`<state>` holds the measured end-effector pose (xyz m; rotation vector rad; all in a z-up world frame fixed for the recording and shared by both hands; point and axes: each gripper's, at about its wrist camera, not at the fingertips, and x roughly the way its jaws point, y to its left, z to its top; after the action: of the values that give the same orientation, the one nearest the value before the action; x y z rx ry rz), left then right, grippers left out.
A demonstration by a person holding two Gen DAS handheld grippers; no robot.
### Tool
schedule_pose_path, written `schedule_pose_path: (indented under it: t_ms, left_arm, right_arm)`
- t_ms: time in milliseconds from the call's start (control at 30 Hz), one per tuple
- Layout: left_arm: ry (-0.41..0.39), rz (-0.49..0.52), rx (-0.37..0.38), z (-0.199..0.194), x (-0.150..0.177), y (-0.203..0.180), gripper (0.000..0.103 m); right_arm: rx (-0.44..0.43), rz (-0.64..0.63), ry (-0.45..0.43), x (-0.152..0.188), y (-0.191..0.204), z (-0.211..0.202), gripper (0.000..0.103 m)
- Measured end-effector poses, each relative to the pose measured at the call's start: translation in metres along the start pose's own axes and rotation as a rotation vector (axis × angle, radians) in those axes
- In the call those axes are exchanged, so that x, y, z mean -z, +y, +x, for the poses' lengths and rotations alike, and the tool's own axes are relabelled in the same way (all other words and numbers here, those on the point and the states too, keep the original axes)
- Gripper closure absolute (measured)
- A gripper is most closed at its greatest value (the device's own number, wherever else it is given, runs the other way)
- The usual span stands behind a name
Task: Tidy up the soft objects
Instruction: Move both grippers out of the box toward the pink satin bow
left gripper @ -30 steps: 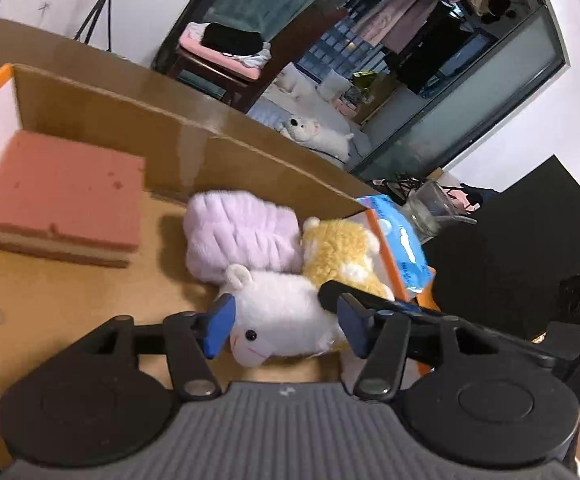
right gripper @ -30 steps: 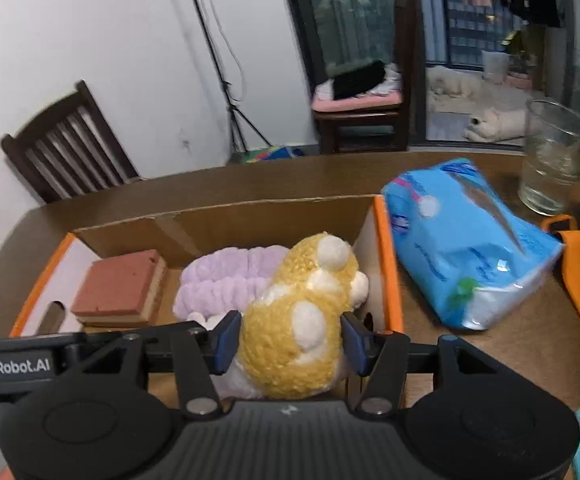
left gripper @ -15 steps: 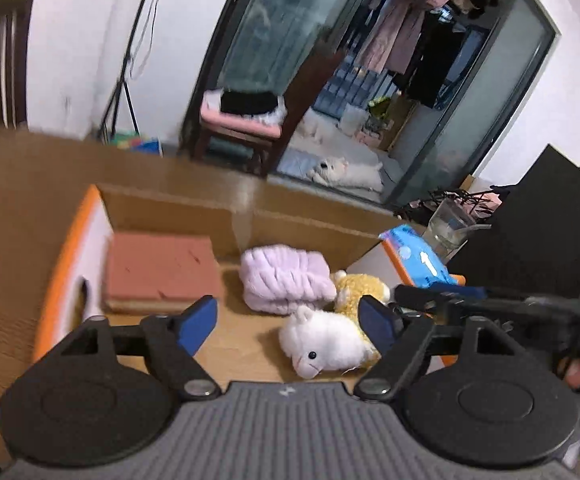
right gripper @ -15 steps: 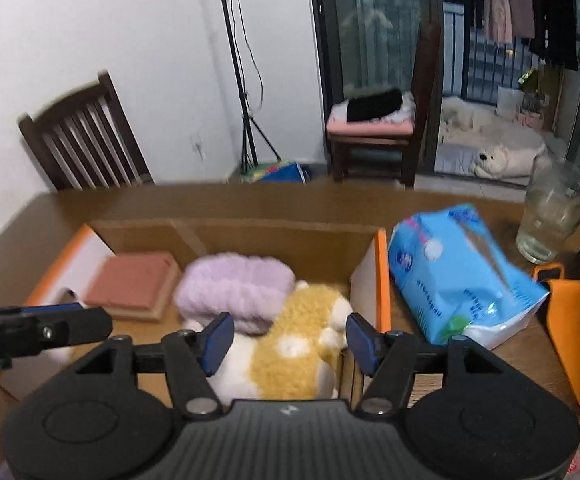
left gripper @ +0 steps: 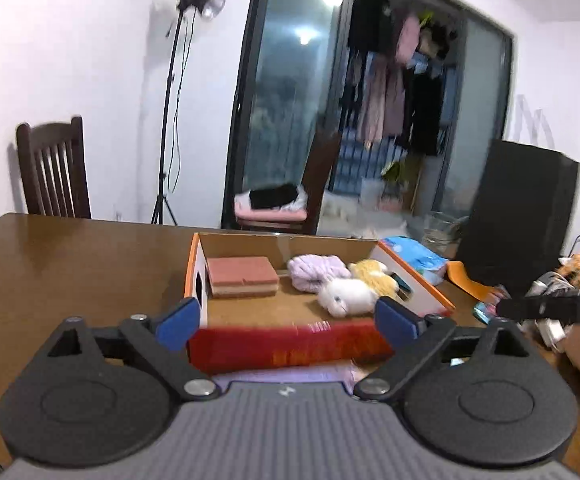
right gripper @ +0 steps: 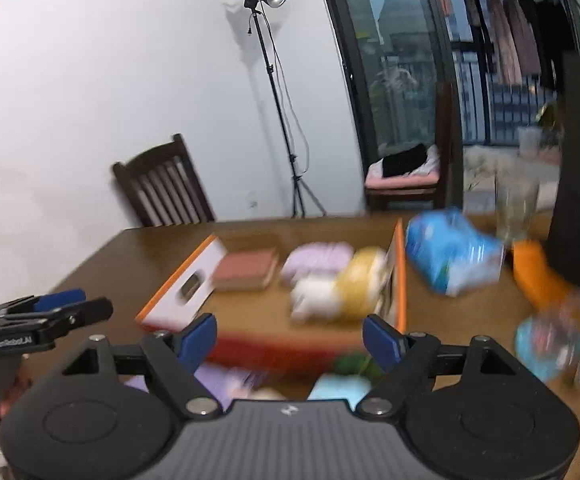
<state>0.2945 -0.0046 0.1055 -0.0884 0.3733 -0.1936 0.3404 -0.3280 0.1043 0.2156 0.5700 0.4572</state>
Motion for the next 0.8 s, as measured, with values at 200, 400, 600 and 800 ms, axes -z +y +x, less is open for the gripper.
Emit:
schedule_pose_path:
  t_ms: [200, 400, 600, 800]
  left_arm:
    - [0.027, -0.001, -0.009, -0.037, 0.042, -0.004, 0.004]
    - [0.046, -0.115, 0.009, -0.059, 0.060, 0.012, 0.004]
    - [0.086, -0.140, 0.033, -0.054, 0.085, 0.030, 0.004]
    - [0.124, -0.190, 0.094, -0.044, 0.097, 0.050, 0.004]
  right_arm:
    - [-0.002, 0.020, 0.028, 0.072, 0.018, -0.021, 0.022]
    - [0.012, -0.039, 0.031, 0.107, 0.039, -0.036, 0.022]
    - [-0.007, -0.029, 0.067, 0.131, 0.051, -0.027, 0.023]
    - [-0.134, -0.038, 0.080, 0.139, 0.079, -0.004, 0.031]
